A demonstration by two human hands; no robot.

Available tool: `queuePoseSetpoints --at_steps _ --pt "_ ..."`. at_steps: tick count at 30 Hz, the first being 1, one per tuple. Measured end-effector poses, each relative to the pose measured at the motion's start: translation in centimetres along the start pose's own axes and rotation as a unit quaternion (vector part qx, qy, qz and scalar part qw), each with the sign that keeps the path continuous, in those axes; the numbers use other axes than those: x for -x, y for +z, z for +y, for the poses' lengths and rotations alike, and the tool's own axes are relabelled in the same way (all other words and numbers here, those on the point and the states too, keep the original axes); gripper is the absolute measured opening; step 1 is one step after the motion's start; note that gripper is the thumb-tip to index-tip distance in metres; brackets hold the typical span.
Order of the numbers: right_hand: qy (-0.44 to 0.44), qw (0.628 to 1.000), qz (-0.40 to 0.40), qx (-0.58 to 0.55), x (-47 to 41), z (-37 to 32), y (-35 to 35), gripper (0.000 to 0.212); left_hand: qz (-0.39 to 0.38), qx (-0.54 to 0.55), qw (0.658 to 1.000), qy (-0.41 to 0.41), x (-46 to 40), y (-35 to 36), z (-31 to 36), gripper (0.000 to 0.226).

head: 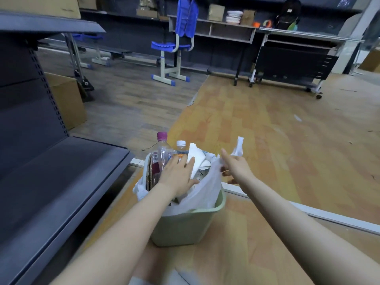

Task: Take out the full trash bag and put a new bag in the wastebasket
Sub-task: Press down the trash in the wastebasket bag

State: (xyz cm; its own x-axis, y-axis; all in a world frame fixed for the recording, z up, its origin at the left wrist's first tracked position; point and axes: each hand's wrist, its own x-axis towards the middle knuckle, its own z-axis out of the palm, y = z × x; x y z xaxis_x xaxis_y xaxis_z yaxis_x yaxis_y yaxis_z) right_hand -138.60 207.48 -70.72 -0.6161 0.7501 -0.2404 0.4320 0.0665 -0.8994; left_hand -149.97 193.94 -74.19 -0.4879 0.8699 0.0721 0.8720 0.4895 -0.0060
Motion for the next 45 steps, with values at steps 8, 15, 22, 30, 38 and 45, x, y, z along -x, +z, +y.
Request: queuePoseSetpoints --at_steps 8,15,22,30,38,45 --pt "0.099 0.975 0.078 -0.184 -5.0 2.8 0.7 0.086 0.02 0.09 0.996 -0.013 0.9 -2.6 -0.8 0.048" --pt "0.108 0.971 0.143 -0.158 -9.0 0.5 1.9 0.025 -0.03 0.171 0.983 -0.052 1.1 -1.3 -1.5 0.035" --pt "0.056 0.982 0.17 -0.054 -10.5 -3.7 2.3 0.014 -0.03 0.147 0.988 -0.024 1.0 -1.0 -2.0 0.038" --pt "-0.12 0.991 0.023 -0.052 -6.6 -8.1 6.1 0.033 -0.023 0.128 0.991 -0.02 1.2 -0.8 -2.3 0.04" --pt "-0.168 0.958 -0.228 0.053 -2.2 -8.5 0.5 0.043 -0.011 0.134 0.991 -0.013 1.3 -0.6 -2.0 0.043" --pt "0.047 0.962 -0.089 0.255 -6.1 -12.5 3.5 0.064 -0.004 0.155 0.988 -0.013 1.3 -0.5 -2.2 0.045"
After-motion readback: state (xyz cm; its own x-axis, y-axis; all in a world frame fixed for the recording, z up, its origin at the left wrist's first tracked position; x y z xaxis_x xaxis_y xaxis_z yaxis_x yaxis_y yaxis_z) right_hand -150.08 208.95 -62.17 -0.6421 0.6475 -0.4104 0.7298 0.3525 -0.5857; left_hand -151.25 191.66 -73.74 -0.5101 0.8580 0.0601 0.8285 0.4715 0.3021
